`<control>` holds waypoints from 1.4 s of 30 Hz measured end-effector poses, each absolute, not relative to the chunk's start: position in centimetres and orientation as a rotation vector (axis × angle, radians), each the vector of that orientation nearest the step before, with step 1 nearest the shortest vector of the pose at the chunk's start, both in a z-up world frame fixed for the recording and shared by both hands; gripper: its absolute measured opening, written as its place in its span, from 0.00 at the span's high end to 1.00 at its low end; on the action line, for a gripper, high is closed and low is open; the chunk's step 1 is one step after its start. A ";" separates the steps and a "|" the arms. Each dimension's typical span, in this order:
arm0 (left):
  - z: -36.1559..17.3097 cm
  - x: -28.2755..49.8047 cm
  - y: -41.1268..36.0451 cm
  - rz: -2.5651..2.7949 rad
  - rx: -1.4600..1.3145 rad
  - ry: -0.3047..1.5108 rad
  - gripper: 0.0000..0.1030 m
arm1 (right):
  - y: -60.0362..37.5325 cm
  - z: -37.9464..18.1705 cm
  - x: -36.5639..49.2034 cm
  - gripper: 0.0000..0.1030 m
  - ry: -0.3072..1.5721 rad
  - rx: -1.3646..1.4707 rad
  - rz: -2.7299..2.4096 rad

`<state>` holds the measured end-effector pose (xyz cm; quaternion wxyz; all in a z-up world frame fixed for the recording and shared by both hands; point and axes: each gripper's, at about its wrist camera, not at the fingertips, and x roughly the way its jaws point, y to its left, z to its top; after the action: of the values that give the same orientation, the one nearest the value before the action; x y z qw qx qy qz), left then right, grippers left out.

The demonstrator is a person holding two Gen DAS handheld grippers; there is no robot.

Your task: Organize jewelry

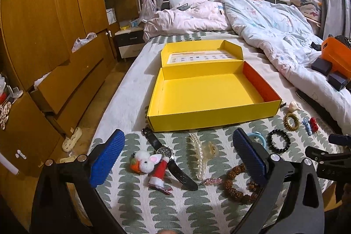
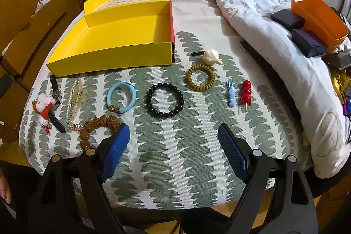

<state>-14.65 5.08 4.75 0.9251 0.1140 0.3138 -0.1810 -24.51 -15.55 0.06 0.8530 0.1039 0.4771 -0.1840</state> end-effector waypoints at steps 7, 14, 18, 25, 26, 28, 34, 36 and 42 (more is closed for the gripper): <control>4.4 -14.1 5.1 -0.346 0.226 0.673 0.05 | -15.6 -0.2 -24.4 0.18 1.014 0.217 -0.395; 4.5 -13.5 5.6 -0.329 0.214 0.676 0.05 | -15.9 -0.3 -24.4 0.18 1.012 0.225 -0.406; 4.4 -13.3 5.7 -0.323 0.212 0.679 0.05 | -16.0 -0.4 -24.4 0.18 1.017 0.225 -0.407; 4.1 -13.0 5.7 -0.324 0.211 0.697 0.05 | -16.0 -0.7 -24.3 0.18 1.034 0.229 -0.418; 4.1 -13.0 5.6 -0.322 0.213 0.697 0.05 | -16.1 -0.8 -24.3 0.18 1.036 0.230 -0.421; 4.1 -13.1 5.6 -0.318 0.217 0.695 0.05 | -16.1 -0.8 -24.3 0.18 1.039 0.233 -0.425; 4.0 -13.1 5.5 -0.323 0.219 0.702 0.05 | -16.1 -0.9 -24.3 0.18 1.042 0.234 -0.429; 3.9 -13.0 5.4 -0.325 0.222 0.708 0.05 | -16.1 -1.0 -24.3 0.18 1.046 0.234 -0.429; 3.8 -13.0 5.3 -0.323 0.223 0.709 0.05 | -16.3 -1.1 -24.3 0.18 1.050 0.238 -0.432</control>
<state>-13.03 5.34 3.84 0.9189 0.1087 0.3451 -0.1570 -24.33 -16.25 -1.11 0.8365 0.1125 0.4959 -0.2043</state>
